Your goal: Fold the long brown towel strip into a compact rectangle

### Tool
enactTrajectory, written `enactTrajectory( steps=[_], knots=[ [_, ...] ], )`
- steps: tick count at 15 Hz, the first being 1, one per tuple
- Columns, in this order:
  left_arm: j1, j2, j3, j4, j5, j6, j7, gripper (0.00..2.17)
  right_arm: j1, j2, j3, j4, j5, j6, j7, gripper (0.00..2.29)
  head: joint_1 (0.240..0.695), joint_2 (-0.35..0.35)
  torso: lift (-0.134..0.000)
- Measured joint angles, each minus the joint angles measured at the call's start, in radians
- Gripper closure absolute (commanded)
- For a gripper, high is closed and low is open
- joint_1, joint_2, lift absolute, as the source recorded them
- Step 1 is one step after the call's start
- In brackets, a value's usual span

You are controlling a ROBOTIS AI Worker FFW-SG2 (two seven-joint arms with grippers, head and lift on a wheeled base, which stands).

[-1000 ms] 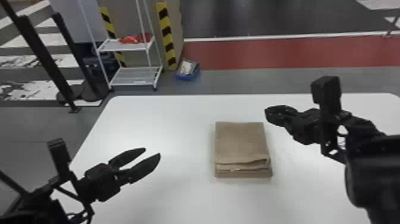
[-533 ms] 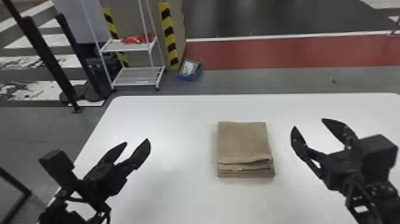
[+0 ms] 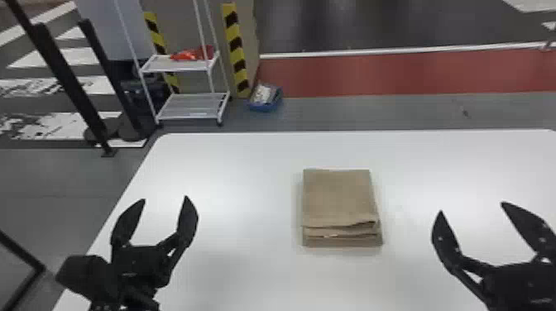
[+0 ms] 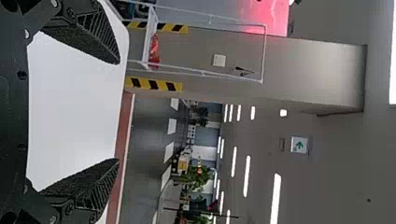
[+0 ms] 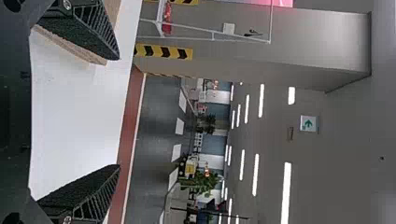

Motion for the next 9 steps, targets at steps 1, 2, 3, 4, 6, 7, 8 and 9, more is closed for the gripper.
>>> enactTrajectory(
  steps=[1, 2, 3, 4, 6, 7, 8, 9],
  knots=[
    [0.005, -0.001, 0.009, -0.005, -0.035, -0.008, -0.024, 0.16, 0.007, 0.0, -0.006, 0.004, -0.012, -0.016, 0.006, 0.07, 0.695, 0.14, -0.124],
    [0.011, -0.001, 0.014, -0.009, -0.052, -0.007, -0.046, 0.16, 0.011, 0.0, -0.008, 0.006, -0.021, -0.029, 0.009, 0.07, 0.695, 0.136, -0.124],
    [0.018, -0.002, 0.017, -0.012, -0.06, -0.001, -0.068, 0.16, 0.015, 0.0, -0.008, 0.011, -0.029, -0.047, 0.011, 0.07, 0.695, 0.131, -0.124],
    [0.023, -0.002, 0.018, -0.014, -0.062, 0.005, -0.077, 0.16, 0.017, 0.0, -0.009, 0.015, -0.033, -0.057, 0.011, 0.07, 0.695, 0.126, -0.124],
    [0.03, -0.002, 0.021, -0.015, -0.063, 0.026, -0.089, 0.16, 0.02, 0.0, -0.009, 0.021, -0.035, -0.064, 0.011, 0.07, 0.695, 0.125, -0.124],
    [0.032, -0.002, 0.024, -0.017, -0.062, 0.034, -0.094, 0.16, 0.021, 0.0, -0.009, 0.022, -0.035, -0.065, 0.011, 0.08, 0.695, 0.125, -0.124],
    [0.034, -0.002, 0.026, -0.021, -0.061, 0.038, -0.097, 0.16, 0.022, 0.0, -0.009, 0.022, -0.035, -0.065, 0.011, 0.08, 0.695, 0.126, -0.124],
    [0.037, -0.002, 0.029, -0.025, -0.057, 0.042, -0.1, 0.16, 0.023, 0.0, -0.009, 0.022, -0.035, -0.065, 0.011, 0.08, 0.695, 0.127, -0.124]
  ],
)
